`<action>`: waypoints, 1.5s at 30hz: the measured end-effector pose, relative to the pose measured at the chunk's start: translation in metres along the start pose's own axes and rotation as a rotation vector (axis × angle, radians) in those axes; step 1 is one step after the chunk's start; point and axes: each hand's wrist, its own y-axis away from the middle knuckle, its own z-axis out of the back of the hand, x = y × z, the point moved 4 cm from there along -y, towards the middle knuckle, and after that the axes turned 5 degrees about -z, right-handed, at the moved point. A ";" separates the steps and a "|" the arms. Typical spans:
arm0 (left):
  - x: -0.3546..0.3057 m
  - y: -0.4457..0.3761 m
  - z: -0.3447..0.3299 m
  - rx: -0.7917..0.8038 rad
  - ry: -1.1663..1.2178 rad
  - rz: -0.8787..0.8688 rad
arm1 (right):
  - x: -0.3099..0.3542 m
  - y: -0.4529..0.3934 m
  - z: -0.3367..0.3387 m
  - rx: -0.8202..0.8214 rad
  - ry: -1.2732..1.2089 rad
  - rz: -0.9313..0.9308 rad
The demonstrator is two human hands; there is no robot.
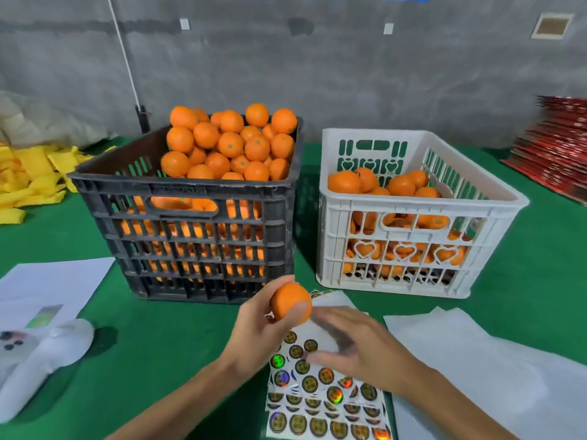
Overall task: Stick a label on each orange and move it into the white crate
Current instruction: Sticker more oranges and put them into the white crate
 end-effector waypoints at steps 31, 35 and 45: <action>0.017 0.008 -0.012 -0.027 0.157 0.145 | -0.006 -0.014 0.005 -0.529 -0.456 -0.309; -0.009 0.003 -0.017 -0.039 0.190 0.087 | 0.034 -0.015 0.022 -0.571 -0.191 -0.092; -0.125 -0.068 -0.028 0.034 0.365 -0.006 | 0.071 -0.019 0.115 -0.731 0.258 0.169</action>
